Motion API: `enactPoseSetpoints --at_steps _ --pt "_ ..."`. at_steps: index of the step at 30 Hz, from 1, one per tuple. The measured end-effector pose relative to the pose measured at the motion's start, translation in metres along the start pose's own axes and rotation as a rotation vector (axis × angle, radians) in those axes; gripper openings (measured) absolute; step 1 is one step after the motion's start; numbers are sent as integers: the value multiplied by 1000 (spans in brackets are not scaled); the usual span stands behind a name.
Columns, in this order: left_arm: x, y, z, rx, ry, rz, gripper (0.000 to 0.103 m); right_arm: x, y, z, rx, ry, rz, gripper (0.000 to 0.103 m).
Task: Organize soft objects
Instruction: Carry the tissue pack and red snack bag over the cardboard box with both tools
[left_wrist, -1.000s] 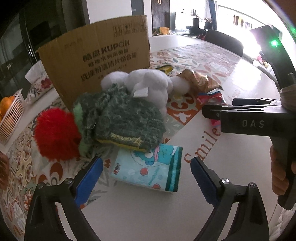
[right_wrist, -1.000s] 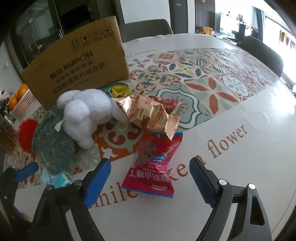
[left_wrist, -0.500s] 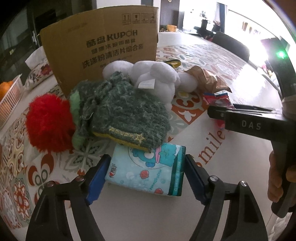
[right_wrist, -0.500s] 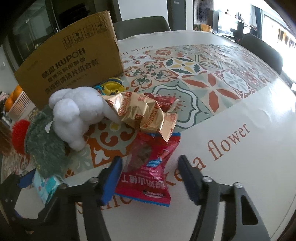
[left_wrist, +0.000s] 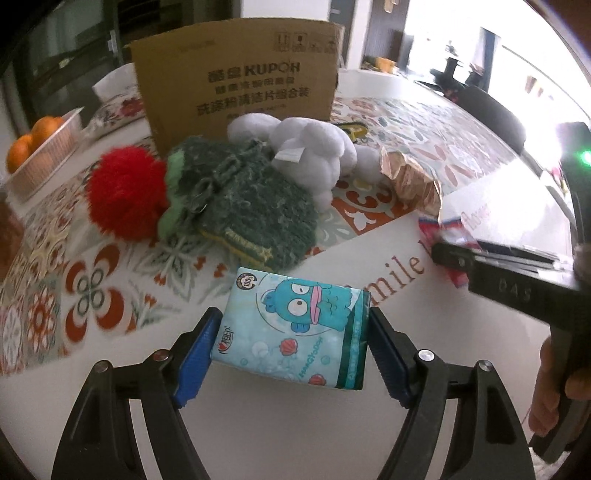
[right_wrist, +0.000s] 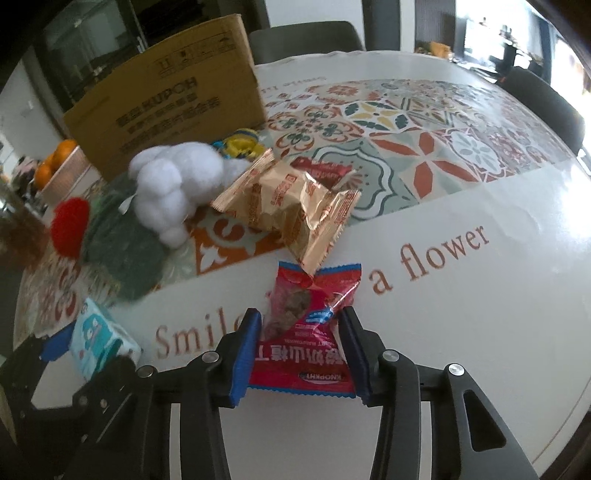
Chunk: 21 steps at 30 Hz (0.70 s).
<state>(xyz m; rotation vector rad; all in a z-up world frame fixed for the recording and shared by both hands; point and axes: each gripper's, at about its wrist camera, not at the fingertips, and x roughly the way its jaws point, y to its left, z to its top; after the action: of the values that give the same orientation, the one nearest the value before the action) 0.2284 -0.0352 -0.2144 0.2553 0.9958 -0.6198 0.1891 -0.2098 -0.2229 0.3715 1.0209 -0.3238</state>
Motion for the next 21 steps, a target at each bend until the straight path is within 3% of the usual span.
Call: enactPoseSetpoints --at_steps 9,21 --pt "-35 -22 6 -108 -46 37 78 -28 -13 0 -41 35 87 45" --pt "-86 -42 33 -172 -172 119 78 -86 -11 36 -127 -113 161 45"
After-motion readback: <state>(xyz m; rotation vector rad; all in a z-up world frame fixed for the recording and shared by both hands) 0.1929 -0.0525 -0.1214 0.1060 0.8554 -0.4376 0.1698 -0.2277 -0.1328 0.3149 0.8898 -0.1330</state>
